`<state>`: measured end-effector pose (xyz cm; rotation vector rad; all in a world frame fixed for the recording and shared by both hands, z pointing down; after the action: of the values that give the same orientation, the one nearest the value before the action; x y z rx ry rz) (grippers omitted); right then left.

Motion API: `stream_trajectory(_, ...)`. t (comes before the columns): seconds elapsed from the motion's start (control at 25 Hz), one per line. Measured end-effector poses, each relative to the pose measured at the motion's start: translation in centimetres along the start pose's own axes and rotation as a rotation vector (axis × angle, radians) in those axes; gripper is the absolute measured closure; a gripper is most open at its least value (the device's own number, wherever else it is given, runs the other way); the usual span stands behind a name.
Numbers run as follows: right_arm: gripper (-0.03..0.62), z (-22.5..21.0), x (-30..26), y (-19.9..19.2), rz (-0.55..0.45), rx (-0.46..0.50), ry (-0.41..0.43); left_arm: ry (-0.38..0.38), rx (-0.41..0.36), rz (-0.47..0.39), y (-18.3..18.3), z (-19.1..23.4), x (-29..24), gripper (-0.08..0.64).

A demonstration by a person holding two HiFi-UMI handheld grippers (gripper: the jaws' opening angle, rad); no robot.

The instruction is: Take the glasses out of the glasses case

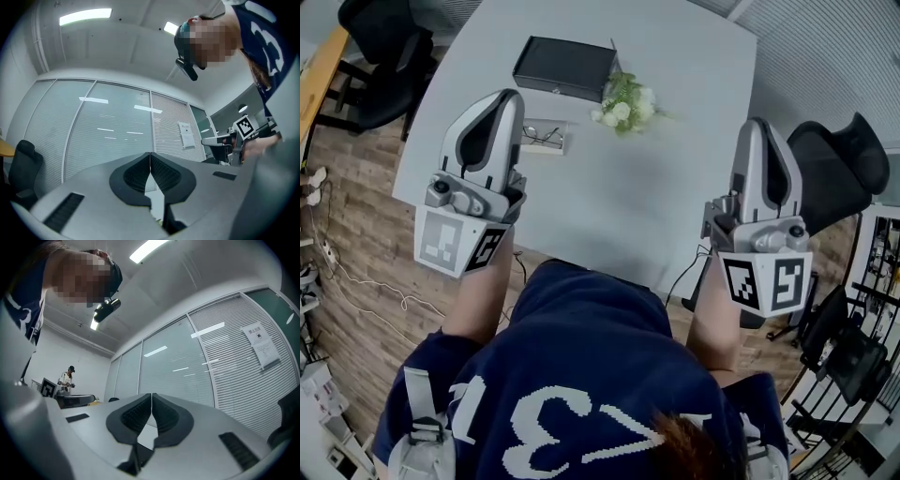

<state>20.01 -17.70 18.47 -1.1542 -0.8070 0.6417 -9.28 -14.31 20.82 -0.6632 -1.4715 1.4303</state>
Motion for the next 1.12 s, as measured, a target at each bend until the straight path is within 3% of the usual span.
stream_trajectory(0.28, 0.566, 2.8, -3.8, -1.2, 0.044, -0.01, 0.109, 0.072, -0.019, 0.026, 0.0, 3.1, 0.7, 0.543)
stream_trajectory(0.72, 0.565, 12.9, -10.4, -4.7, 0.119, -0.029, 0.444, 0.302, -0.026, 0.06, -0.4, 8.0, 8.4, 0.543)
stream_trajectory(0.88, 0.565, 16.2, -12.1, -7.8, 0.201, 0.012, 0.557, 0.381, -0.012, 0.08, -1.2, 8.9, 11.3, 0.543)
stream_trajectory(1.12, 0.563, 21.9, -13.7, -15.1, 0.39, 0.134, 0.72, 0.439, 0.027, 0.109, -3.3, 10.7, 13.6, 0.543)
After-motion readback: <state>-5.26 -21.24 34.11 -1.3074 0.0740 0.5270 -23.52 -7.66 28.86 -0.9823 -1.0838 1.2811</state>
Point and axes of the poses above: the fingertips, and each gripper's own axes: x backward along the fingers, z to its left, y out of its top, the point moved 5 cm from there along x, backward along the fingers, and after that the axes turned 11 degrees about x, right-handed, at the moved point
